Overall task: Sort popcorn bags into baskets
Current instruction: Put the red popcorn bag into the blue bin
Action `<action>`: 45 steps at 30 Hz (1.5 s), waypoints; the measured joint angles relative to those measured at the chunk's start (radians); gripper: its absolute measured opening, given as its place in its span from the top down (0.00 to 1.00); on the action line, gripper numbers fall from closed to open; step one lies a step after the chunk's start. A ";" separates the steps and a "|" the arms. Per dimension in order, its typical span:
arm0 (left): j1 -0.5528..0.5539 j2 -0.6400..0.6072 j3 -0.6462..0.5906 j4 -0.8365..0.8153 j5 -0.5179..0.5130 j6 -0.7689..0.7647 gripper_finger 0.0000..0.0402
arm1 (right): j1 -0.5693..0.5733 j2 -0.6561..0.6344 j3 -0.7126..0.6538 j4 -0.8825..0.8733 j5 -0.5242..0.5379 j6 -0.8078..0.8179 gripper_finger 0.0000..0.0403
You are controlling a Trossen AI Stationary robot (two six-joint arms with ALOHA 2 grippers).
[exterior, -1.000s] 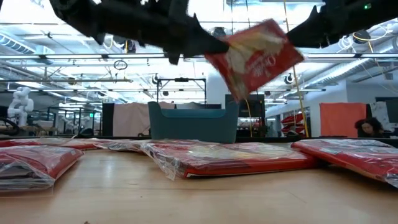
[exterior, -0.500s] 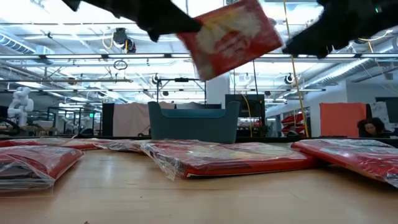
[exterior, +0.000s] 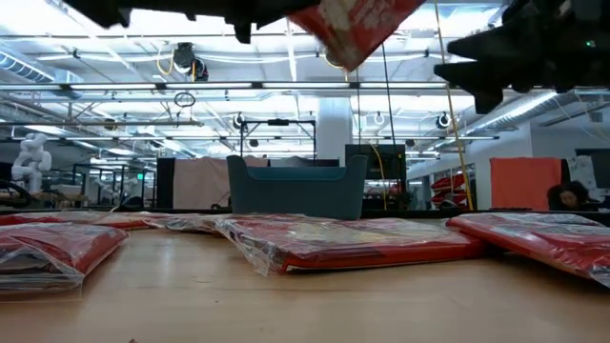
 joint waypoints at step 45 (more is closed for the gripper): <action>-0.002 0.001 -0.005 -0.120 -0.147 -0.229 0.41 | -0.321 0.170 0.283 -0.285 -0.394 -0.022 0.94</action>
